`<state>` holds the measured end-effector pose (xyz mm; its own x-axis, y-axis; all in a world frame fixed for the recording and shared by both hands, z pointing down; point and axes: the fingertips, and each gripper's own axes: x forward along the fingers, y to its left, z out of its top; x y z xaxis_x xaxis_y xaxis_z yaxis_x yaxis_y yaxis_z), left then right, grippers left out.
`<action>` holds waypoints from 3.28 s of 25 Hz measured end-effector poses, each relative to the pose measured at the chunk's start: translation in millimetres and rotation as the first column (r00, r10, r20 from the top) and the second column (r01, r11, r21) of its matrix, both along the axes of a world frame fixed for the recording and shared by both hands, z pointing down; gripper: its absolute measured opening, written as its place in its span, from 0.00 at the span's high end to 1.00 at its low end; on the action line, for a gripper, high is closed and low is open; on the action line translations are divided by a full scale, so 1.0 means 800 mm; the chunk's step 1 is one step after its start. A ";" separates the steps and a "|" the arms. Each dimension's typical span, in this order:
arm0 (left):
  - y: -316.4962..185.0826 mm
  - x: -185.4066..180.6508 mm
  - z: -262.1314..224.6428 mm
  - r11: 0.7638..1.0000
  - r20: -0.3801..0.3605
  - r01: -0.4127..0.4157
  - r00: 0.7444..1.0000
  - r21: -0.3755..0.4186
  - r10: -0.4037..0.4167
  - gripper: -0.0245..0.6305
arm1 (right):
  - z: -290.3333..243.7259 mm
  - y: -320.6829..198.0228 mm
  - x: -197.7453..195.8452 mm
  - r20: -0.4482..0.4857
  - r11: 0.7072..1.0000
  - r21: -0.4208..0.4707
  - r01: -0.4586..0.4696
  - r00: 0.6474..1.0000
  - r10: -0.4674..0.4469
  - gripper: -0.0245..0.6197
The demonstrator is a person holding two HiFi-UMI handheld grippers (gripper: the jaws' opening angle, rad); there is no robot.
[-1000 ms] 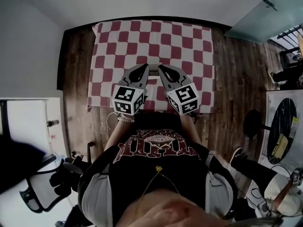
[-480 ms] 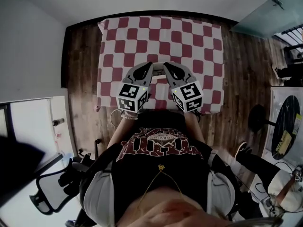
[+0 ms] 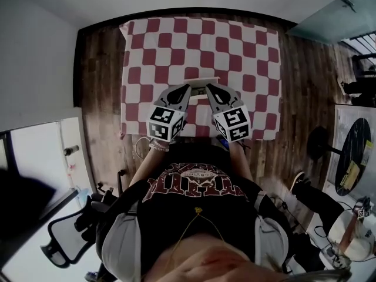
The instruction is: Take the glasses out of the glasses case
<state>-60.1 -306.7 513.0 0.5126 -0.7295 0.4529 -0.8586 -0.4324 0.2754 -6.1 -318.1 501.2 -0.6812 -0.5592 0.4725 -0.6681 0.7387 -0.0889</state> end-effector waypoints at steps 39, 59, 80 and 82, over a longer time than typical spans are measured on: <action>0.041 -0.055 0.081 0.987 -0.026 -0.006 1.000 -0.163 0.002 0.96 | 0.208 0.015 -0.022 -0.505 0.934 -0.217 0.285 0.786 -0.357 0.93; 0.053 -0.095 0.091 0.981 -0.058 0.063 0.996 -0.183 -0.074 0.97 | 0.247 0.016 -0.024 -0.803 0.779 -0.272 0.564 0.312 -0.507 0.91; 0.062 -0.102 0.082 0.985 -0.082 0.063 0.994 -0.163 -0.077 0.96 | 0.253 0.013 -0.031 -0.752 0.666 -0.476 0.575 0.127 -0.647 0.91; 0.061 -0.097 0.080 0.986 -0.069 0.056 0.995 -0.155 -0.067 0.96 | 0.253 0.013 -0.032 -0.760 0.675 -0.449 0.586 0.147 -0.633 0.91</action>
